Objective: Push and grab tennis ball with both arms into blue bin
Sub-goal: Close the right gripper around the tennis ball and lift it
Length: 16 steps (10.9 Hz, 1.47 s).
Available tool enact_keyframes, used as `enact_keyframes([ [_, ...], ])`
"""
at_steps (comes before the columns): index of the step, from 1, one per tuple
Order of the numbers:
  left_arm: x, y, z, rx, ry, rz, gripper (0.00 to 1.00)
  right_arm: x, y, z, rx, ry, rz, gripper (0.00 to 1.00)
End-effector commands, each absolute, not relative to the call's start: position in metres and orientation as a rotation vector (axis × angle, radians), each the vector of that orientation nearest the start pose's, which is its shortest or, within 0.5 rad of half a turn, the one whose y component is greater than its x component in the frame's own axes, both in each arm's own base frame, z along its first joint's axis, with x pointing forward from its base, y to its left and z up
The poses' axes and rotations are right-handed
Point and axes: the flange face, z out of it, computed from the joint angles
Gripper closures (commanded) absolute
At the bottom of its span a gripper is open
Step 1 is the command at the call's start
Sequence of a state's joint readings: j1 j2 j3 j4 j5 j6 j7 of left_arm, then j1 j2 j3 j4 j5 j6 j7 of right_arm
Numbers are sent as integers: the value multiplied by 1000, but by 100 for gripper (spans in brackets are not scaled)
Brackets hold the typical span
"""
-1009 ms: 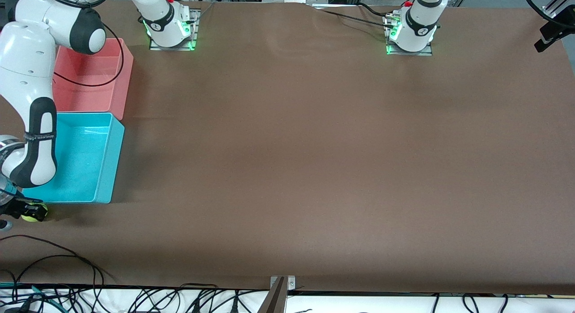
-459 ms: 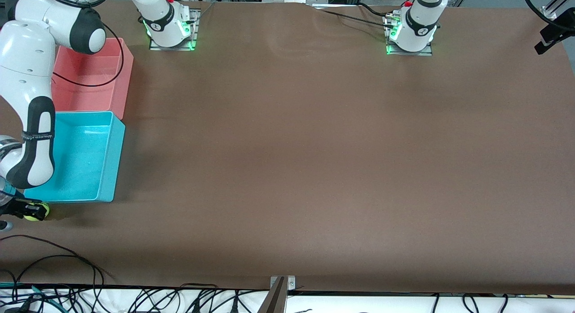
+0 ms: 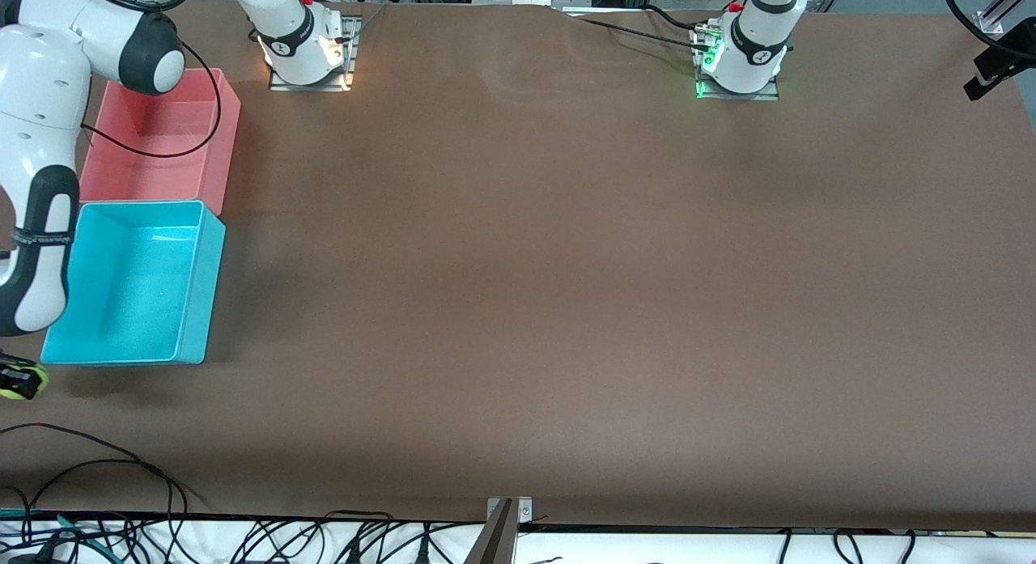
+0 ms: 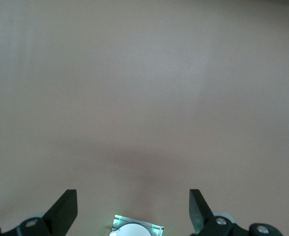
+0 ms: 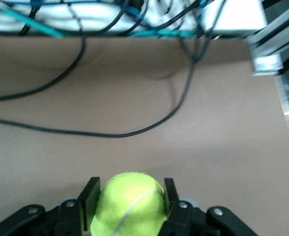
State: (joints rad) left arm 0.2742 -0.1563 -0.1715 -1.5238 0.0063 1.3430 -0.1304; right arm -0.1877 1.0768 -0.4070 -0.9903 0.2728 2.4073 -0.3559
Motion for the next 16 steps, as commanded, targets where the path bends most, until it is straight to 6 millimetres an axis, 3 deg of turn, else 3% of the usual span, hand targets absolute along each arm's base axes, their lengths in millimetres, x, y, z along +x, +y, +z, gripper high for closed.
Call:
enact_keyframes([
  [1,486,53,693,-3106,-401,72,0,739,-344,342,-3381,255,-575,100],
  [2,493,57,684,-3108,-406,101,0,736,-342,373,-3377,217,-591,100],
  [3,497,58,682,-3111,-408,106,0,730,-343,390,-3366,156,-561,100],
  [5,501,60,680,-3091,-457,86,0,718,-339,411,-3335,50,-405,100],
  [7,500,57,685,-3006,-815,66,0,701,-333,425,-3289,-86,-258,100],
  [9,500,51,684,-2970,-836,65,0,684,-333,424,-3237,-172,-144,100],
  [12,499,56,686,-3008,-588,66,0,665,-328,401,-3178,-207,-78,100],
  [14,498,62,687,-3006,-413,72,0,651,-312,379,-3157,-202,-78,100],
  [15,498,61,687,-3009,-391,73,0,645,-297,367,-3158,-215,-91,100],
  [16,497,64,687,-3012,-384,72,0,634,-296,359,-3150,-197,-87,100],
])
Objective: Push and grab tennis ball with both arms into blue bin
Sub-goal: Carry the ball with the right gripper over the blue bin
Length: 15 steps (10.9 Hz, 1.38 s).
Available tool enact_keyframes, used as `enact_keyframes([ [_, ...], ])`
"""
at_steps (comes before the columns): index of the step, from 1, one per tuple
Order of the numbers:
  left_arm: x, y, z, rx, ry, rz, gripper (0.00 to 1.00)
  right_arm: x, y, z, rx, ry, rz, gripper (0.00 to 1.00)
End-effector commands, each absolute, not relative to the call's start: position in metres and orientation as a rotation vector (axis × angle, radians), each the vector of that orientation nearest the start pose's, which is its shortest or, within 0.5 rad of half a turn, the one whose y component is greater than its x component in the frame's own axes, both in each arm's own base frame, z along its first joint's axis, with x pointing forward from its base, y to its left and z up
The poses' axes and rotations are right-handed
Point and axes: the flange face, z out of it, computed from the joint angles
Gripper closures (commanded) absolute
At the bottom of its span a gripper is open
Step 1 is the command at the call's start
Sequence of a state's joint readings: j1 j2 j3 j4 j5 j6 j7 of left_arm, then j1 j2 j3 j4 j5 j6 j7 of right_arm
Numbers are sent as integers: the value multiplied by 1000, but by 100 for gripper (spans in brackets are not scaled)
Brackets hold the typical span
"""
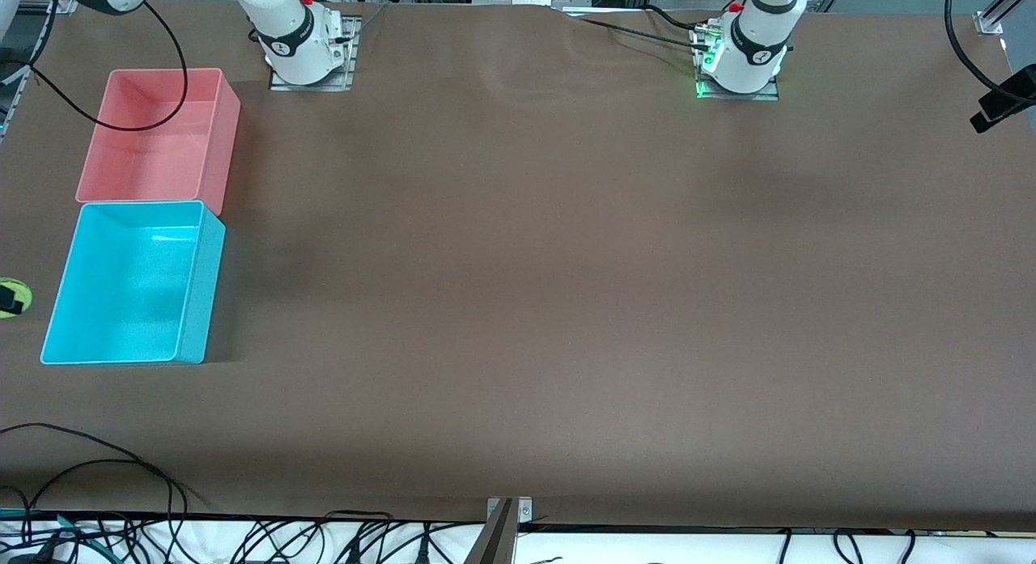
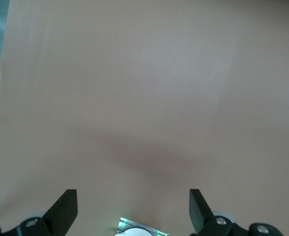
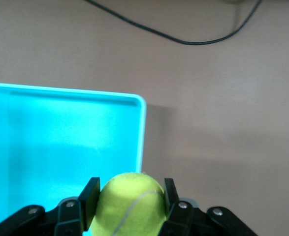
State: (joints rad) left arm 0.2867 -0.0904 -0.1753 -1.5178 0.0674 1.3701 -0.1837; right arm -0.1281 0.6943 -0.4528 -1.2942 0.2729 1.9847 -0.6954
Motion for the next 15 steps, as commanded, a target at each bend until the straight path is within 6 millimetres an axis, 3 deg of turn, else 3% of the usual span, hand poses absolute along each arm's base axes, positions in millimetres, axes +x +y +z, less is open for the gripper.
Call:
enact_keyframes([
  [1,497,66,688,-3012,-386,70,0,626,-289,348,-3140,-195,-72,100],
  [3,498,61,687,-3012,-379,71,0,601,-279,322,-3134,-162,-90,100],
  [5,498,60,687,-3014,-379,71,0,590,-261,295,-3149,-171,-123,100],
  [10,498,68,687,-3019,-410,72,0,574,-242,260,-3151,-178,-98,98],
  [11,498,68,686,-3022,-405,75,0,573,-242,260,-3148,-180,-90,74],
  [12,499,68,686,-3021,-408,74,0,577,-234,262,-3146,-198,-93,8],
  [13,498,69,688,-3018,-397,68,0,580,-233,267,-3148,-204,-108,0],
  [15,495,75,710,-3025,-421,-8,0,584,-226,278,-3147,-230,-136,0],
])
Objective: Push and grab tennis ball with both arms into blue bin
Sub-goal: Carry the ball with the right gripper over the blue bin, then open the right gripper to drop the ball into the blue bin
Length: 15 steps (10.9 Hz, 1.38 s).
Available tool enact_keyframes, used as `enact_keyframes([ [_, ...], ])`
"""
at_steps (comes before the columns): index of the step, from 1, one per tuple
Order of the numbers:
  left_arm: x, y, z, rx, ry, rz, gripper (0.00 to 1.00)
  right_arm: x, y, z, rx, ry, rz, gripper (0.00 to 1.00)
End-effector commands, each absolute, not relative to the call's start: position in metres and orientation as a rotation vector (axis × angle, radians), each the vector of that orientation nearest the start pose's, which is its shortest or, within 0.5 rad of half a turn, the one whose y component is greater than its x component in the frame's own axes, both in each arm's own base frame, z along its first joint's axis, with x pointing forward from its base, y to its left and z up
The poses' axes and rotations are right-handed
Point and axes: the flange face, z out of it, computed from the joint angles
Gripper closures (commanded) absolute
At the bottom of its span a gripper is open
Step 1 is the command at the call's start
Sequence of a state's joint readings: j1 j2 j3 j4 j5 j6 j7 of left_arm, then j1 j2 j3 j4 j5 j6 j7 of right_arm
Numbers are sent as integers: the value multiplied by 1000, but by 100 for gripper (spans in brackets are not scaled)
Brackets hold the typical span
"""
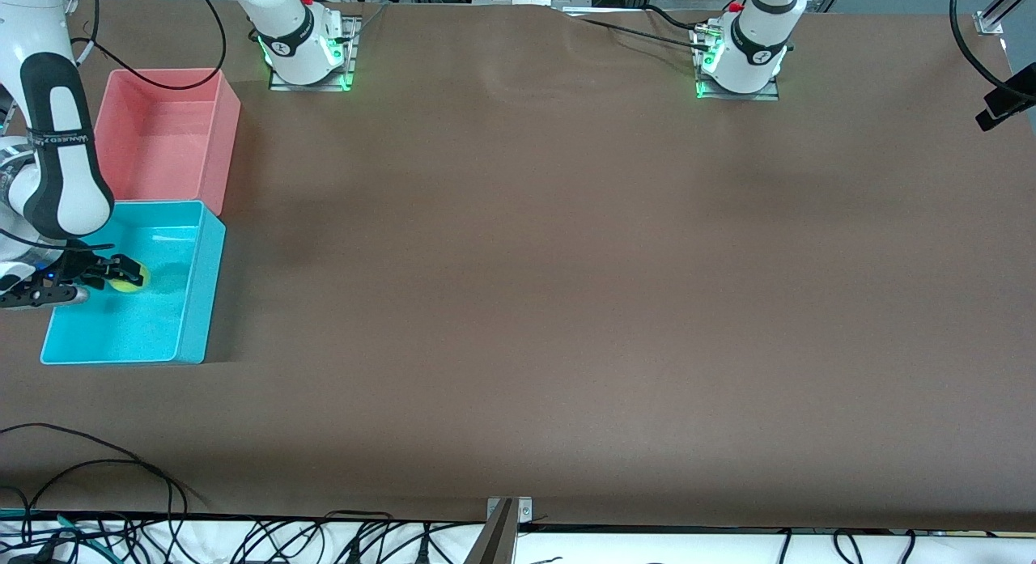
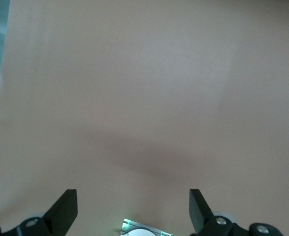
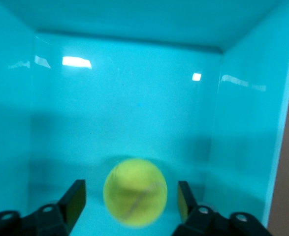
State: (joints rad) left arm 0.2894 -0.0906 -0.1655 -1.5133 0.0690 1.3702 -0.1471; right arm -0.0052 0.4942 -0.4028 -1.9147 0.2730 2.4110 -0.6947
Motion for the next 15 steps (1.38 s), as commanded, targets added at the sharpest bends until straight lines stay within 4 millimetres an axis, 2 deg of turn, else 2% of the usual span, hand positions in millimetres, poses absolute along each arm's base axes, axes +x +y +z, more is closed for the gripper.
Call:
enact_keyframes([
  [1,494,76,715,-3024,-424,-22,0,586,-219,282,-3138,-245,-133,0],
  [7,494,74,711,-3023,-431,0,0,587,-207,364,-3079,-292,-203,0],
  [9,492,84,711,-3018,-462,13,0,588,-208,397,-3096,-366,-174,0],
  [10,490,89,710,-3019,-476,16,0,588,-207,423,-3122,-417,-184,0],
  [12,491,85,710,-3021,-471,16,0,585,-200,453,-3110,-443,-189,0],
  [15,489,96,708,-3017,-493,38,0,577,-199,487,-3139,-490,-235,0],
])
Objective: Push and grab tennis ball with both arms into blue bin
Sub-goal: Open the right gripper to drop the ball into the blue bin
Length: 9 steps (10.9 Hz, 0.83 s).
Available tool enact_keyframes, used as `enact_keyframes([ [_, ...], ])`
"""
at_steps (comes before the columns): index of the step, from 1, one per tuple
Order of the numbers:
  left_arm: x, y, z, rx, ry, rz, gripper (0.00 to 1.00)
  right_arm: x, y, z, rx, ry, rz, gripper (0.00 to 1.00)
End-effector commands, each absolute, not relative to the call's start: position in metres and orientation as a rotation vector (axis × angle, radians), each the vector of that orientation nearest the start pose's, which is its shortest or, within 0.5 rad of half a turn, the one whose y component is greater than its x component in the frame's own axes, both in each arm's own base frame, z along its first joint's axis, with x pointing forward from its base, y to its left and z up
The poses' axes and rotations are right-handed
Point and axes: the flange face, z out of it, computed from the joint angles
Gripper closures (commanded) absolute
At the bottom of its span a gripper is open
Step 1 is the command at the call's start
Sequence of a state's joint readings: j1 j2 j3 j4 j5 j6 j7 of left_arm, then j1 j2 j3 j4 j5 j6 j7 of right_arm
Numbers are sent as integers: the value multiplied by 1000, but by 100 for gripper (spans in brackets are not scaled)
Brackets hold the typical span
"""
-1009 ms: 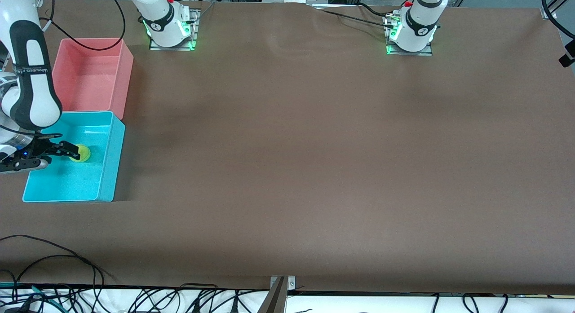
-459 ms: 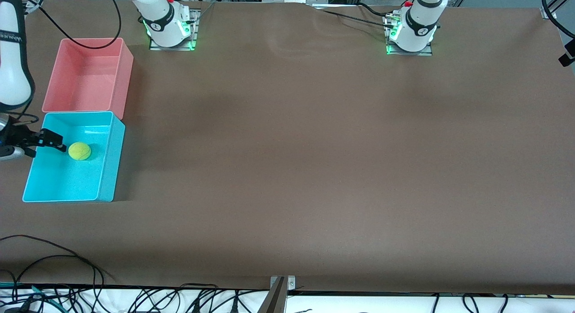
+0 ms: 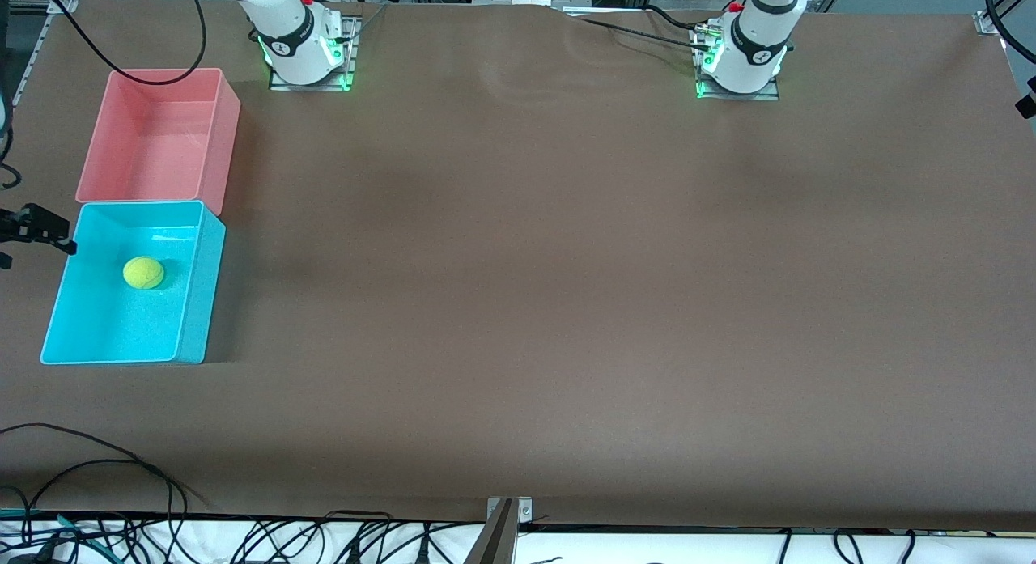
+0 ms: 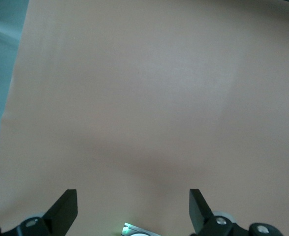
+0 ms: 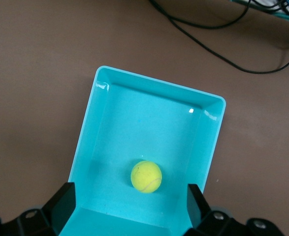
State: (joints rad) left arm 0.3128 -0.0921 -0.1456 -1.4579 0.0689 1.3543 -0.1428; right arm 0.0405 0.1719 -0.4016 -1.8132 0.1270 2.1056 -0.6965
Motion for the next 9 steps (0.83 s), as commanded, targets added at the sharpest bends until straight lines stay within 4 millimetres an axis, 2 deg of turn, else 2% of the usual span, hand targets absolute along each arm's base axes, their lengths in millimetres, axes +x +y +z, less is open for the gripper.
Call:
enact_keyframes([
  [1,489,95,707,-3019,-484,38,0,577,-198,494,-3141,-492,-246,0],
  [2,489,95,707,-3019,-483,38,0,576,-192,500,-3130,-509,-225,0],
  [4,489,93,710,-3019,-479,31,0,577,-191,536,-3156,-542,-193,0],
  [5,489,93,710,-3019,-479,29,0,578,-187,551,-3156,-476,-160,0],
  [6,489,93,710,-3019,-479,31,0,578,-178,557,-3151,-433,-128,0],
  [7,489,93,710,-3021,-476,27,0,583,-159,560,-3143,-469,-117,0],
  [9,491,86,710,-3023,-458,26,0,583,-139,571,-3153,-536,-50,0],
])
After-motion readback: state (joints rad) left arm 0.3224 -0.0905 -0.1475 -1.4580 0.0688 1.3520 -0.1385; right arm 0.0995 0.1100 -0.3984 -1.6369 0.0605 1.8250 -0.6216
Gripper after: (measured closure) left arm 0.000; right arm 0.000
